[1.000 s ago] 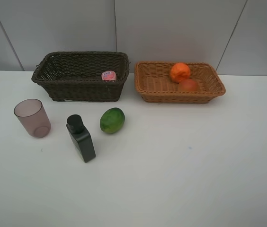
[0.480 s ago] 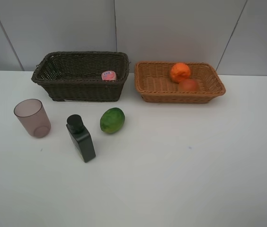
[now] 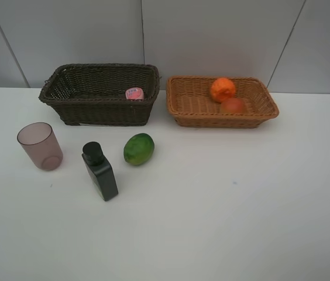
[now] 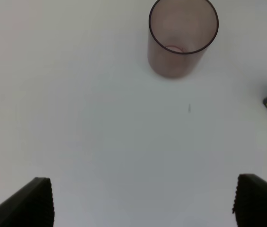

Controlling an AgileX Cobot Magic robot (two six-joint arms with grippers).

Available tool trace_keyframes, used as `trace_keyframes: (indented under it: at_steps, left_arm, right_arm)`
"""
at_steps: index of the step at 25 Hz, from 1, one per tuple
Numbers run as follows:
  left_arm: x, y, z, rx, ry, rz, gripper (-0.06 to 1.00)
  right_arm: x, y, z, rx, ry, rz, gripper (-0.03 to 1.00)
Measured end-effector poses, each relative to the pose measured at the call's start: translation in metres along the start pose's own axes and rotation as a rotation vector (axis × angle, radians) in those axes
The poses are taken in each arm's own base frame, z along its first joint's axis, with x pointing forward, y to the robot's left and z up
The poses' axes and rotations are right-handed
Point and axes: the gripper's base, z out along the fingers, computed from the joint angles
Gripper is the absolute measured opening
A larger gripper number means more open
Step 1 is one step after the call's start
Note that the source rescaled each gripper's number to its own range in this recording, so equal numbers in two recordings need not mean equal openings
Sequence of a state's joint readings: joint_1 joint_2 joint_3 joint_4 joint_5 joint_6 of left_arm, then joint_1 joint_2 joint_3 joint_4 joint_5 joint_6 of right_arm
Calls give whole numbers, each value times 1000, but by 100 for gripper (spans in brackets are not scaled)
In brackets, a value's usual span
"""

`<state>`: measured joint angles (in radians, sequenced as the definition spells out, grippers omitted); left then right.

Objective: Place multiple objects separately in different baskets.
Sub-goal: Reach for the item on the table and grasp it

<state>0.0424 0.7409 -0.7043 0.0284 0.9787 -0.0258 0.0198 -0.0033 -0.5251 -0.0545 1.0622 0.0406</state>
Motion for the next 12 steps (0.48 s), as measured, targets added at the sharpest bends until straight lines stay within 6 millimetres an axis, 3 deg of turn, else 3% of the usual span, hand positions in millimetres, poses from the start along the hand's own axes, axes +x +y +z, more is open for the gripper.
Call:
trace_keyframes:
  at_steps: [6, 12]
  left_arm:
    - [-13, -1, 8, -2, 35, 19, 98]
    - [-27, -15, 21, 29, 67, 134, 98]
  right_arm:
    - [0, 0, 0, 0, 0, 0, 87]
    - [0, 0, 0, 0, 0, 0, 87]
